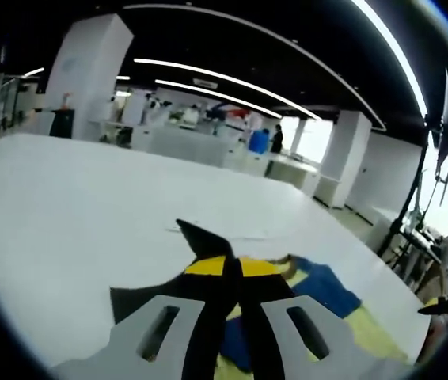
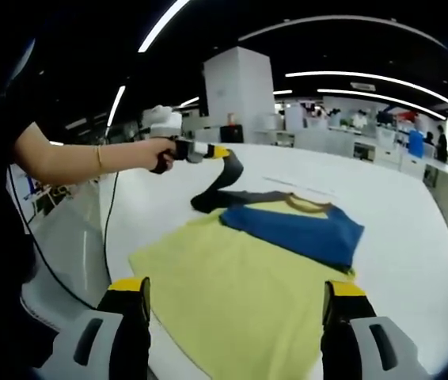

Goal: Fold the garment on the visible template until the final outline fits inside the template.

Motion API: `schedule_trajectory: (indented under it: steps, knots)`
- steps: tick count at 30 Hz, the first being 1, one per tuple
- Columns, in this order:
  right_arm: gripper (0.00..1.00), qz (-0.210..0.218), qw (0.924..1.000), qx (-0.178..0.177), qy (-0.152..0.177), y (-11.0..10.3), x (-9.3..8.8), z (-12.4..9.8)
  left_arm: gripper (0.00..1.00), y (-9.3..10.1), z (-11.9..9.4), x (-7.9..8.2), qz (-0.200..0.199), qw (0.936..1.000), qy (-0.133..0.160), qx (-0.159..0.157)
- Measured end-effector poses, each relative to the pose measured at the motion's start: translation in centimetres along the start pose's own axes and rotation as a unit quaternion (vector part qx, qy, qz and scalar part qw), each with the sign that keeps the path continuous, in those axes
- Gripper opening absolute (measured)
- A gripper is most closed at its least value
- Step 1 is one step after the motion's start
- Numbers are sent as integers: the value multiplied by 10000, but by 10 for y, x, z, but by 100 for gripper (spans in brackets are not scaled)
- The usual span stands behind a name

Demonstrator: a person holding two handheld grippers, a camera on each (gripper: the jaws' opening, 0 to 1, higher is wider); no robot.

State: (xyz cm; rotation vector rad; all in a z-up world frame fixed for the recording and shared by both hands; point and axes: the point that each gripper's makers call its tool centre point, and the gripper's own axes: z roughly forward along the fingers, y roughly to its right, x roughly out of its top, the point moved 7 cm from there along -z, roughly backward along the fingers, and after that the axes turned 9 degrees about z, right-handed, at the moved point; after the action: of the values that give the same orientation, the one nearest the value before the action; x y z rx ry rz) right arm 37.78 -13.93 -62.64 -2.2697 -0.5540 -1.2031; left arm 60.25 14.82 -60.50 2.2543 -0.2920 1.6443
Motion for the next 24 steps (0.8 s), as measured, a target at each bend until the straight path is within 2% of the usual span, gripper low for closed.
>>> schedule_trajectory:
  steps: [15,24]
  knots:
    - [90,29,10000,-30,19,-2,-1,-5,1,47,28,6,-118,9988,127,-460]
    - [90,68,9999,-131,60,5,2,-9,1,80,43,10,-158,9966,173,-790]
